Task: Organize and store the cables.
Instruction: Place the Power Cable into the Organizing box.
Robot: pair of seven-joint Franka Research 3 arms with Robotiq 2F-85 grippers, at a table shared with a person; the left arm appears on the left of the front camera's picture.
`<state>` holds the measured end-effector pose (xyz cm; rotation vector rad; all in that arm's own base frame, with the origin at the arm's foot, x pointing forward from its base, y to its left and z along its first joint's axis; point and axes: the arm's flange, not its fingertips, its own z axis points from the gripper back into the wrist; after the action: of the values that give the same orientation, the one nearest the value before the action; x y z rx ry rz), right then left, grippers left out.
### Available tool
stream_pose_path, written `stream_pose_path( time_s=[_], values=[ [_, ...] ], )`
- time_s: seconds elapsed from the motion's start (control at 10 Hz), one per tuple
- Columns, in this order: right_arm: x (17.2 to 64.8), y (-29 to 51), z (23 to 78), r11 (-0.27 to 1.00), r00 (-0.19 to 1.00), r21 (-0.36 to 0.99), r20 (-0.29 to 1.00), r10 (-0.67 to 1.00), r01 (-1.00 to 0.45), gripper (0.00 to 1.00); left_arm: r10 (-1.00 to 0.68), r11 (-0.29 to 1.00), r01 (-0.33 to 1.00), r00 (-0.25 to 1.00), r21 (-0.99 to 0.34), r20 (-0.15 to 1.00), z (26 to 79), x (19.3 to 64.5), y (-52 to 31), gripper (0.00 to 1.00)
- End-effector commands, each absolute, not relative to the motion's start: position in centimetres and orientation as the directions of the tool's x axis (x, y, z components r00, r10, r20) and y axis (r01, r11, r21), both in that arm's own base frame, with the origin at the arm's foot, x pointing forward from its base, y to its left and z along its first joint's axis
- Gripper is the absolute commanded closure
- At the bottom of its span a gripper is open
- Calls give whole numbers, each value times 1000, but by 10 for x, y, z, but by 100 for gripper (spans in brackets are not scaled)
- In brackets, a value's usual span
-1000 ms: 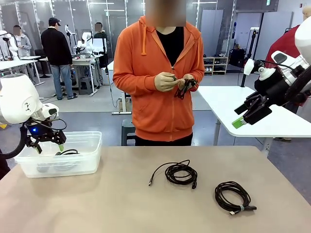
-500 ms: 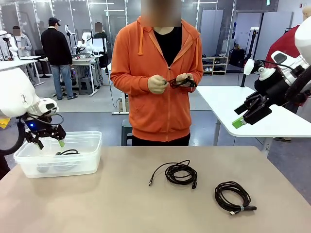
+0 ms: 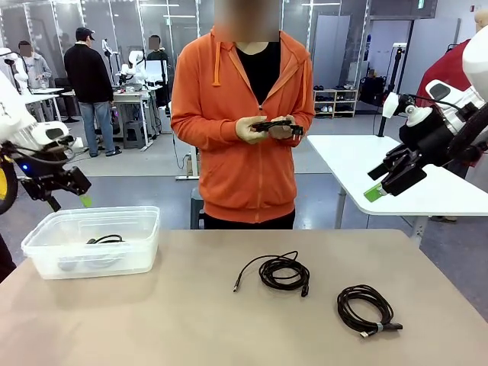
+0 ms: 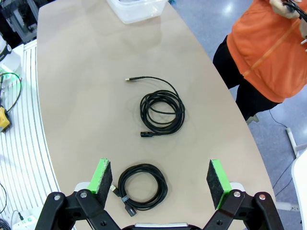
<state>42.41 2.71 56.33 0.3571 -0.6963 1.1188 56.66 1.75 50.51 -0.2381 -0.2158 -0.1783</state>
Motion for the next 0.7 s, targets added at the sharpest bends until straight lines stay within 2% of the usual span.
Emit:
stream_pose_path(
  time_s=[0.0, 0.3, 0.6],
  values=[
    [423, 27, 562, 411, 258, -76, 670, 696, -909, 0, -232, 912, 304, 936, -274, 266, 535, 547, 26, 0],
    [423, 27, 562, 411, 258, -76, 670, 696, -909, 0, -319, 828, 445, 874, -341, 367, 591, 515, 24, 0],
    [423, 27, 562, 411, 258, -76, 670, 696, -909, 0, -356, 794, 540, 785, -280, 507, 612, 480, 14, 0]
  ],
)
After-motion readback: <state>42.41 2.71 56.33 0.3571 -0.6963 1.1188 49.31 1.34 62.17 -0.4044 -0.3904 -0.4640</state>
